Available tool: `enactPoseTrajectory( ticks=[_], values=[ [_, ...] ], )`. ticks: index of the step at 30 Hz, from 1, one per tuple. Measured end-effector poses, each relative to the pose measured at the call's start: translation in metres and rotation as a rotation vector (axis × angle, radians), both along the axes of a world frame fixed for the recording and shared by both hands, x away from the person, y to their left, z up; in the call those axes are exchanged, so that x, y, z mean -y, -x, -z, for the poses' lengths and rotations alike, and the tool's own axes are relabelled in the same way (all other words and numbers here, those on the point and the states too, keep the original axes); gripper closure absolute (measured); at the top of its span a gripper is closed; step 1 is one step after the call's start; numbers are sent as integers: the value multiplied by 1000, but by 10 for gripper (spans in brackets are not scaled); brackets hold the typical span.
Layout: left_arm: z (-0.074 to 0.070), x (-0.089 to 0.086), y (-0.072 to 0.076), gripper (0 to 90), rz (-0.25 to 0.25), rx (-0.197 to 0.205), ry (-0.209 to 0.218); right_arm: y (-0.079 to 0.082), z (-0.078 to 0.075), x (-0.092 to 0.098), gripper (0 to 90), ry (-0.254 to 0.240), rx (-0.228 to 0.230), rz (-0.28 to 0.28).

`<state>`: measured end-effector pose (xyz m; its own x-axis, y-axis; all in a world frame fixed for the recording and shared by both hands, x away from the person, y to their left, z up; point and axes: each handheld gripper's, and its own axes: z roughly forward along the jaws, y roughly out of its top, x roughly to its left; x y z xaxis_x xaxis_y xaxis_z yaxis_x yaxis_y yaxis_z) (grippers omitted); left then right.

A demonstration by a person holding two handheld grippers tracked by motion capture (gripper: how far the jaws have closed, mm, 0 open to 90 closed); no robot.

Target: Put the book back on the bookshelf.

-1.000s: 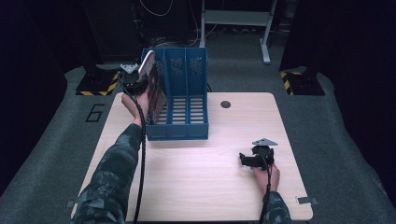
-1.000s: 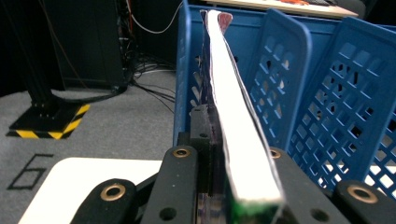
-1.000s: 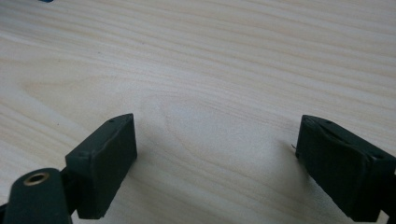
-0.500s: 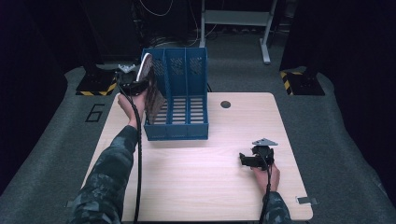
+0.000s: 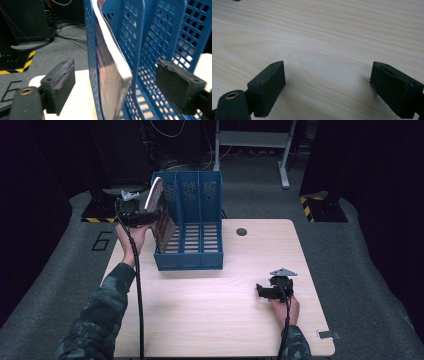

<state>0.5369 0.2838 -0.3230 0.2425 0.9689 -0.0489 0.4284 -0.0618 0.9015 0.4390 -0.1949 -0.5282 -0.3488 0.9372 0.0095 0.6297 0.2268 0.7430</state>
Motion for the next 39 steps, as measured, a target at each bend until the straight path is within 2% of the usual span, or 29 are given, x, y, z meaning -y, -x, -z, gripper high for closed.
enactPoseTrajectory(
  ticks=[3,9,12,17,27,33,36,39],
  values=[
    [0,-1,6,119,25,-21,-9,0,0,0,122,0,0,0],
    [1,-3,22,57,70,-31,-10,0,0,0,122,0,0,-2],
    [2,-4,30,42,95,-41,-26,0,0,0,122,0,0,-1],
    [8,-5,46,22,133,-57,-53,0,0,0,122,0,0,-1],
    [22,-15,77,1,173,-65,-62,0,0,0,122,-7,0,3],
    [35,-20,101,0,182,-61,-80,0,0,0,123,-4,0,2],
    [46,-22,112,0,193,-76,-99,0,0,0,123,-8,1,3],
    [57,-25,120,0,197,-90,-95,0,0,-1,122,-8,0,4]
  ],
)
